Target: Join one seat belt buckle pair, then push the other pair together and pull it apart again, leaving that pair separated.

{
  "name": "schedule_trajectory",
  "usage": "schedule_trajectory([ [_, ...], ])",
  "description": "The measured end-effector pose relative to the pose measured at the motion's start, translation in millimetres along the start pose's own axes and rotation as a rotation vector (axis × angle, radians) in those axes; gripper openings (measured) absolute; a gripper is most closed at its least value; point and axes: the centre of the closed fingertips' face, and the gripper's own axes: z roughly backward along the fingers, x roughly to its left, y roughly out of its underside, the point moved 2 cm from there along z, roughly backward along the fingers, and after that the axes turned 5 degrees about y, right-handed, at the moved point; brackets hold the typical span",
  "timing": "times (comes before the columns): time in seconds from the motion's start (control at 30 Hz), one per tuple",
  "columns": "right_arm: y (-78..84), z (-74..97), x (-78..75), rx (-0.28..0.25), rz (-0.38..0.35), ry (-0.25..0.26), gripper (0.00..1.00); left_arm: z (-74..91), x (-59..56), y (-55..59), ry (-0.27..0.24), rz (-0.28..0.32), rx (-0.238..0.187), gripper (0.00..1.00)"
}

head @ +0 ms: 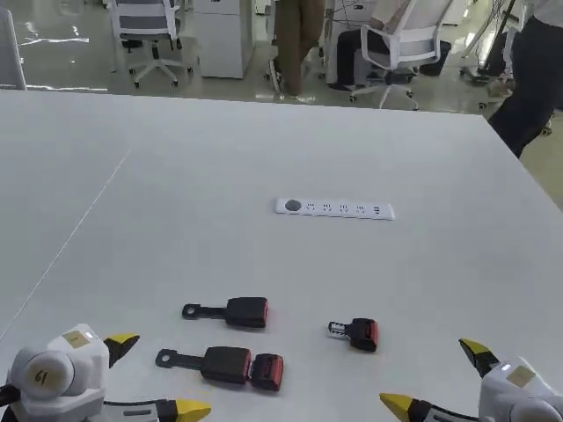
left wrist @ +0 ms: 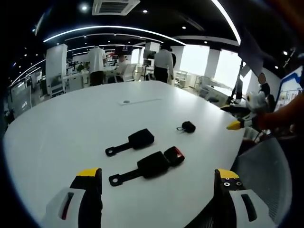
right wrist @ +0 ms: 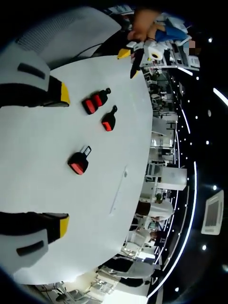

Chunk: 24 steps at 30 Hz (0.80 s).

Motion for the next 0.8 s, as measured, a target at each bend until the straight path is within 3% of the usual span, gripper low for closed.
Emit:
schedule_trajectory([
  [0.17,5.4,7.3,2.4,-0.004,-0.004,0.000,0.94,5.2,-4.1,10.1,0.000,0.020,0.003,1.00],
  [0.27,13.6,8.7,2.5,0.021,-0.011,0.005,0.94,6.5,-2.2,13.2,-0.005,0.020,0.005,1.00],
  [0.57,20.5,10.6,10.0,0.029,-0.022,-0.005,0.94,6.5,-0.1,10.0,-0.016,0.024,-0.020,1.00],
  [0.8,20.4,11.2,12.9,0.026,-0.026,-0.010,0.93,6.5,-4.4,11.4,-0.017,0.016,-0.012,1.00],
])
